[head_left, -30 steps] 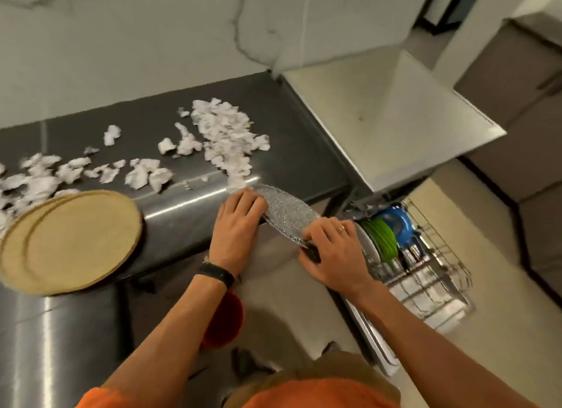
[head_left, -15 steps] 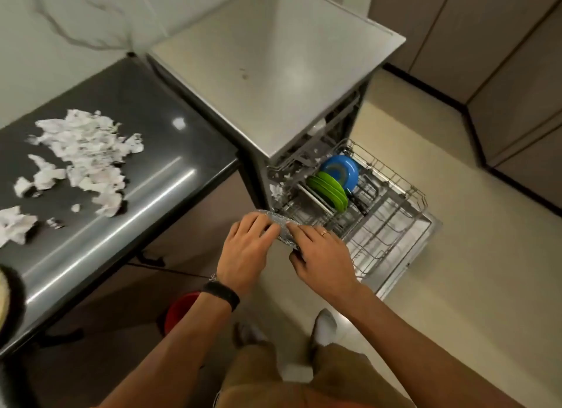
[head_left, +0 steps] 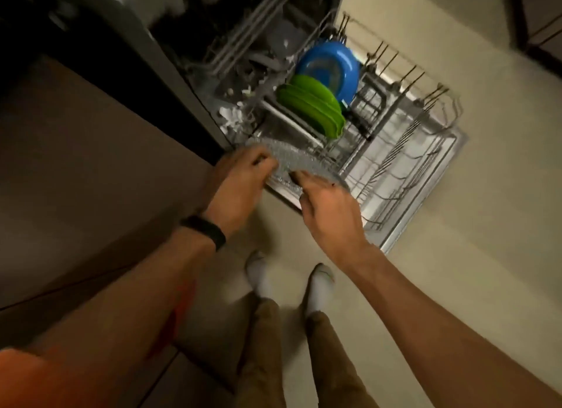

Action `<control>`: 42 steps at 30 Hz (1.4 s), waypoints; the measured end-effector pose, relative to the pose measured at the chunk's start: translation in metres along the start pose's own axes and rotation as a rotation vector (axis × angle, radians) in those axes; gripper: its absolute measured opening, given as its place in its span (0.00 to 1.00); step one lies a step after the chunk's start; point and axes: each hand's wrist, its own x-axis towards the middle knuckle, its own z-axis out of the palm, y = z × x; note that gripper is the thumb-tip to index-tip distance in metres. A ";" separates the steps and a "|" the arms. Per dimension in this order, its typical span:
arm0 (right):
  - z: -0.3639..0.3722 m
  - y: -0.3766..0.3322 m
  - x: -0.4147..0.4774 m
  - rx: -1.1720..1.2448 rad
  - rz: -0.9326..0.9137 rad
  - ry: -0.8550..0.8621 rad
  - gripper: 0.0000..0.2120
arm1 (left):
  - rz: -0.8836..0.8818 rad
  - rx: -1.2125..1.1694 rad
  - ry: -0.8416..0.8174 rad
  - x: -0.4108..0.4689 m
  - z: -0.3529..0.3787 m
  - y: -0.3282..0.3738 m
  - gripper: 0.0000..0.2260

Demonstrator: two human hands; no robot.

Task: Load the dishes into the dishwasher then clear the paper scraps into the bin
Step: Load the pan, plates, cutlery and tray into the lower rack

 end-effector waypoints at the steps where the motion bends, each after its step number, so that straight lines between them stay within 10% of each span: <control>1: 0.019 0.009 0.009 0.002 -0.005 0.001 0.20 | 0.000 0.001 0.008 0.007 0.019 -0.016 0.13; 12: 0.125 0.057 0.082 0.023 0.049 0.052 0.23 | 0.002 -0.032 0.024 0.058 0.129 -0.099 0.14; 42: 0.148 0.074 0.176 0.038 0.304 -0.068 0.15 | 0.108 -0.016 0.110 0.110 0.142 -0.119 0.12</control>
